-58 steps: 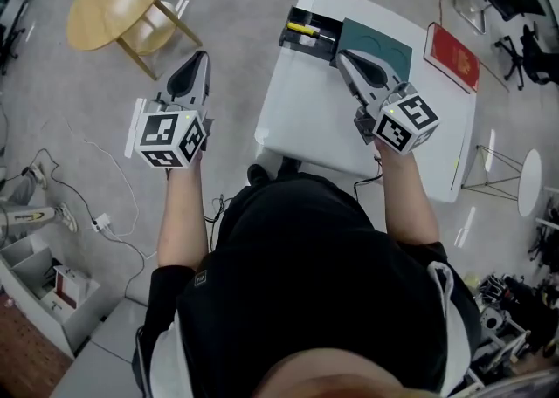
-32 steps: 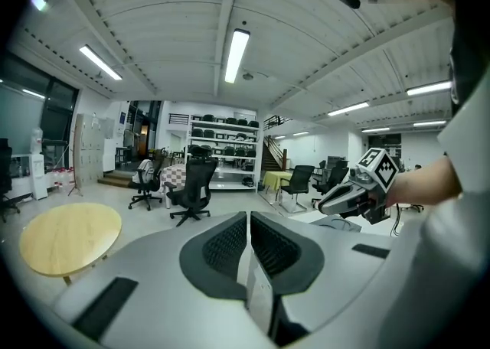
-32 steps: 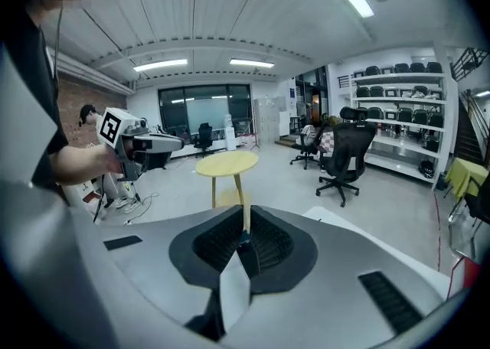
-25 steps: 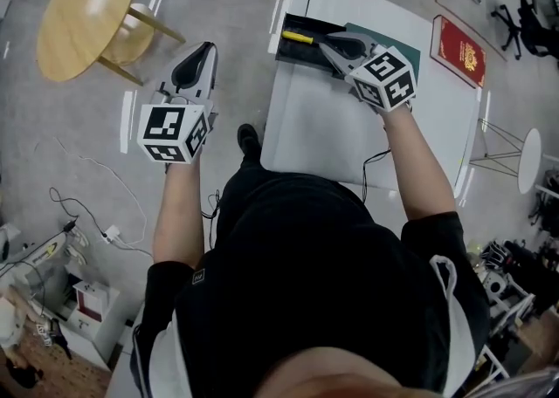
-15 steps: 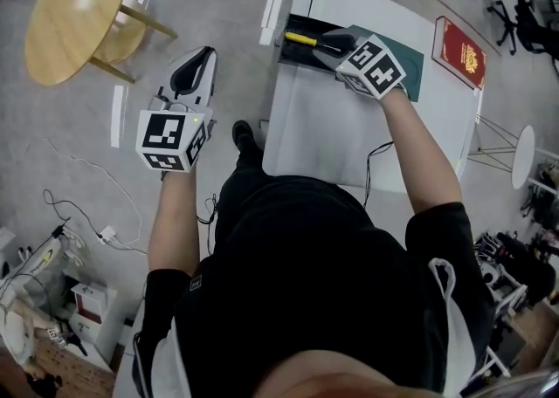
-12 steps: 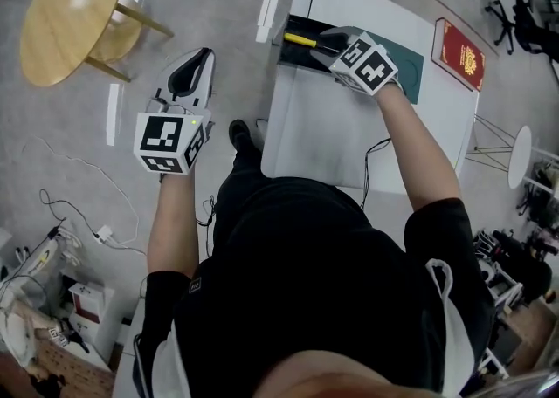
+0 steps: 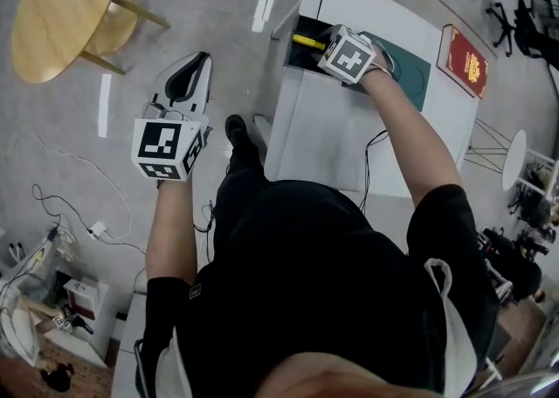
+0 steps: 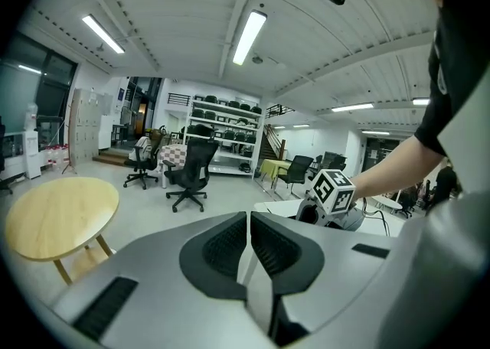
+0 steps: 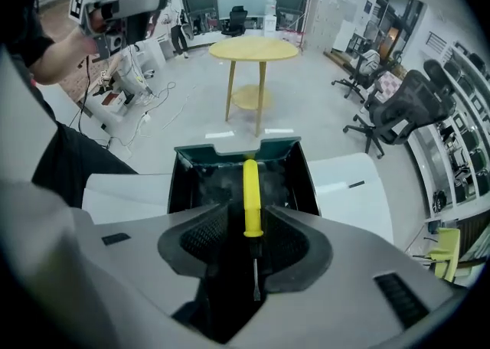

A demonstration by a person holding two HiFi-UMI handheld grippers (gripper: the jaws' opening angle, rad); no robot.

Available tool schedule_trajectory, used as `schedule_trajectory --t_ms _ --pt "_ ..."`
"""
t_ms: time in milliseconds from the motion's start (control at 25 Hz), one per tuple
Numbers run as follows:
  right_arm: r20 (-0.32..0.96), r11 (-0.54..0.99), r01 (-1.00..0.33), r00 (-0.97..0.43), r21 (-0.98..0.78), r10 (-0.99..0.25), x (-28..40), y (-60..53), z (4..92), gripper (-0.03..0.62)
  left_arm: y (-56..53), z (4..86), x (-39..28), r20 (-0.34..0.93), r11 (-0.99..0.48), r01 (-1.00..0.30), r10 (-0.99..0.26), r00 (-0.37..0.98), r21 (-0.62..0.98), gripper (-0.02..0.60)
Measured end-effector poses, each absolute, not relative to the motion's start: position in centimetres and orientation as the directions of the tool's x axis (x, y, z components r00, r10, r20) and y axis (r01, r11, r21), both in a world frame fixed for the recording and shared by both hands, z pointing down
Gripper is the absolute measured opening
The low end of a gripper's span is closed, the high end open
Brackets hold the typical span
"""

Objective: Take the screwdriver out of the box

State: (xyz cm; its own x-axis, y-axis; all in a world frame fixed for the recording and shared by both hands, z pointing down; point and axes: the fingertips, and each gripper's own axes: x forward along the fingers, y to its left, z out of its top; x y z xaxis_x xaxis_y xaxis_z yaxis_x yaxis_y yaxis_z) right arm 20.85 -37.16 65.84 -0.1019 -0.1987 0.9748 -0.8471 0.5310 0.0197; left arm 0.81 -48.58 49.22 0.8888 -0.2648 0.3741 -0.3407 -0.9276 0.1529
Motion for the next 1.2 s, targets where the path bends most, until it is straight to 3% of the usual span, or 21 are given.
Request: schedule_trajectory --t_ms 360,600,800,1200 --pt "0.989 0.497 -0.866 -0.115 -0.057 -0.088 20.9 -37.3 67.2 0.161 -49.9 50.4 -0.3 0.383 -0.921 -0.351 -0.266 0.885 0.171 0.029" --pt "0.99 0.531 -0.846 -0.113 -0.053 -0.082 20.5 -37.6 67.3 0.155 -50.7 50.6 -1.2 0.373 -0.923 -0.34 -0.256 0.892 0.181 0.029" --pt "0.994 0.52 -0.853 -0.088 -0.044 -0.061 19.8 -36.9 67.4 0.089 -51.2 50.3 -1.8 0.356 -0.928 -0.32 -0.239 0.903 0.188 0.029" --pt "0.982 0.459 -0.884 0.002 0.09 -0.189 21.2 -37.3 64.9 0.078 -51.1 47.9 -1.7 0.315 -0.945 -0.277 -0.212 0.925 0.176 0.029"
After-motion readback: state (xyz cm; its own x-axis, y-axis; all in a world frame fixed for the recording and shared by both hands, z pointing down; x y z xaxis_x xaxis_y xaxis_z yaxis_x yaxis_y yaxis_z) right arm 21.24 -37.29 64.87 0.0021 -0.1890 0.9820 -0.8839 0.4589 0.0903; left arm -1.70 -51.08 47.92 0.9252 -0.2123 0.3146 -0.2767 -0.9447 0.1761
